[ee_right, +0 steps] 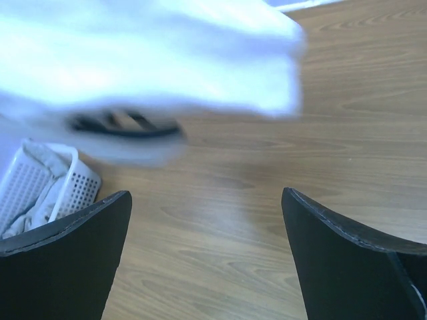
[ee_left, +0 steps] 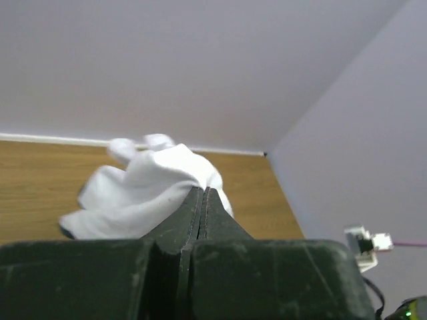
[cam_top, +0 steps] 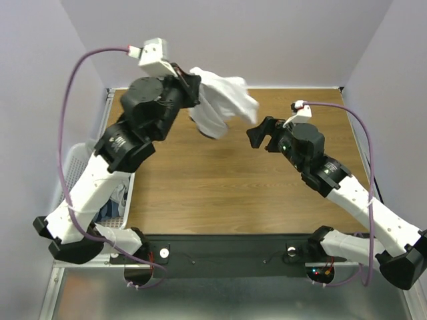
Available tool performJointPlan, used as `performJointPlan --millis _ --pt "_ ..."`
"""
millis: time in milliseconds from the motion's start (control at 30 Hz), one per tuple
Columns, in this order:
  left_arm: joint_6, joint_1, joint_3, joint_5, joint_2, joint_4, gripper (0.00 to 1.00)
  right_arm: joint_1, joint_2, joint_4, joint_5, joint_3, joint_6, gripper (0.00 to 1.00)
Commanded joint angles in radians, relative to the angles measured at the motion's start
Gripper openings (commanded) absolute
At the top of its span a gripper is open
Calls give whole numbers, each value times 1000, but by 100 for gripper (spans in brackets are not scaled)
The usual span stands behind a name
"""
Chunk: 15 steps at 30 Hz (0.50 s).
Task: Fold and stack the tank tops
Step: Move the tank top to the center of the board
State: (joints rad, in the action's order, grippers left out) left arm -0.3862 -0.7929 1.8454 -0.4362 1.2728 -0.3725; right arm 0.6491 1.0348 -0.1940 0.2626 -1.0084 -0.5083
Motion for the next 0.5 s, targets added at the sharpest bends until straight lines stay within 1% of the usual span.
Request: performJointPlan --millis 0,33,67,100,133,167,200,233,300,400,433,467 --pt "0 -32 -121 -81 -13 110 0 0 -56 31 102 -9 7 100" --pt "-16 -26 -211 -93 -21 127 0 0 -59 31 118 1 7 100" --pt "-37 18 -248 -78 -26 133 7 0 -61 30 125 22 8 100" --pt "-55 46 -286 -40 -23 148 17 0 -61 28 132 34 5 100" --pt "-89 79 -363 3 -21 165 34 0 -62 28 148 47 2 100" --pt "-100 107 -402 78 -15 185 44 0 -62 27 156 63 -10 100" --pt "-124 159 -470 111 -10 223 57 0 -62 24 170 95 -22 100" --pt "-131 179 -500 173 -3 240 60 0 -59 22 176 115 -27 100" --pt "-143 213 -544 211 5 270 66 0 -55 8 194 167 -39 100" --pt "-144 227 -607 260 -6 279 65 0 -56 -47 256 211 -74 100" --pt "-149 221 -656 283 -13 287 64 0 -64 -62 289 235 -79 100" --pt "-160 209 -687 331 -29 297 63 0 -68 -93 308 249 -91 100"
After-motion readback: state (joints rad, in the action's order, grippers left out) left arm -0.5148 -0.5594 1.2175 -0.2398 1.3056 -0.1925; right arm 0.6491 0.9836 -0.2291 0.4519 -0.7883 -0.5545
